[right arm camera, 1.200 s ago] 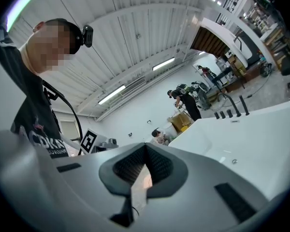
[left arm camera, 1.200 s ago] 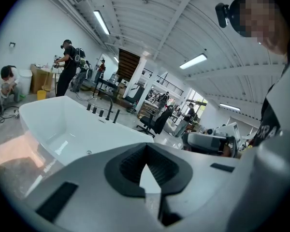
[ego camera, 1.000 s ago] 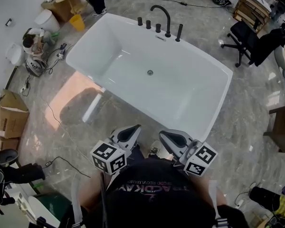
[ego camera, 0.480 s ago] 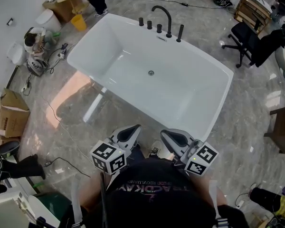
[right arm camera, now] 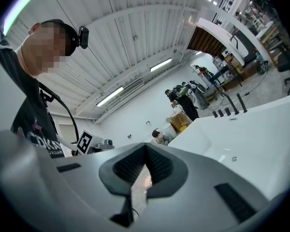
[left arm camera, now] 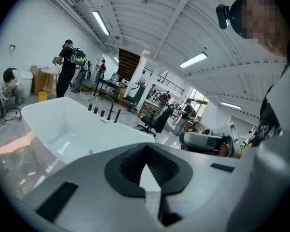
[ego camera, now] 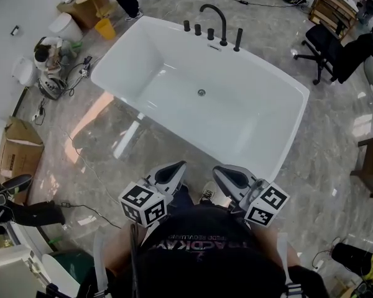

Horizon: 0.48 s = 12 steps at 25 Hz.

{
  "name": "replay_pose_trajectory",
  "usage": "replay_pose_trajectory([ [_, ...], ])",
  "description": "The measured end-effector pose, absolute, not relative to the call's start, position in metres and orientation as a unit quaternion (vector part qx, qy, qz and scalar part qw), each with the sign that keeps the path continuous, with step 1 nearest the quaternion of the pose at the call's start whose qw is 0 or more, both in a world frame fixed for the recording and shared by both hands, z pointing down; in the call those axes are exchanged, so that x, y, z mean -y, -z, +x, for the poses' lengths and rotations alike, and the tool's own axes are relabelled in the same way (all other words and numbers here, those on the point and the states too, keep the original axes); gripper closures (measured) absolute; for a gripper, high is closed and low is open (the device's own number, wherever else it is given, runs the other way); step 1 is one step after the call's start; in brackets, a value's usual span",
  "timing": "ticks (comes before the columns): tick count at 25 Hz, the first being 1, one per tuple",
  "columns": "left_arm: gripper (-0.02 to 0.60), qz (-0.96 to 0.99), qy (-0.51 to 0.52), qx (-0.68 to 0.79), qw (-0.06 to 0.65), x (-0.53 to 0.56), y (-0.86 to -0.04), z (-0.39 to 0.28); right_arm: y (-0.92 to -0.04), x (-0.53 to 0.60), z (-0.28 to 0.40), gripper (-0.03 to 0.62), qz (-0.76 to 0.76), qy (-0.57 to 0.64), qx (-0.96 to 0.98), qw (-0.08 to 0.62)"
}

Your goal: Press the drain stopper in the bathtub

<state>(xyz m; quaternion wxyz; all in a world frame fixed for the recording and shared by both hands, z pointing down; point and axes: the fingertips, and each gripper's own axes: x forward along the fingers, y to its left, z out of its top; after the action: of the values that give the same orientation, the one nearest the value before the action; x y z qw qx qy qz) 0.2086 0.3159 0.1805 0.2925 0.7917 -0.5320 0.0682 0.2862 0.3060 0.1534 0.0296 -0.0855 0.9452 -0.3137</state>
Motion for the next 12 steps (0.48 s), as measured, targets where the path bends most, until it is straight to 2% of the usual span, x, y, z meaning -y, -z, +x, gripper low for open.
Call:
replay_pose_trajectory([
  [12, 0.577, 0.794, -0.075, 0.531, 0.286, -0.3099, -0.1727, 0.2036, -0.1497, -0.2989, 0.2851, 0.582, -0.094, 0.314, -0.944, 0.043],
])
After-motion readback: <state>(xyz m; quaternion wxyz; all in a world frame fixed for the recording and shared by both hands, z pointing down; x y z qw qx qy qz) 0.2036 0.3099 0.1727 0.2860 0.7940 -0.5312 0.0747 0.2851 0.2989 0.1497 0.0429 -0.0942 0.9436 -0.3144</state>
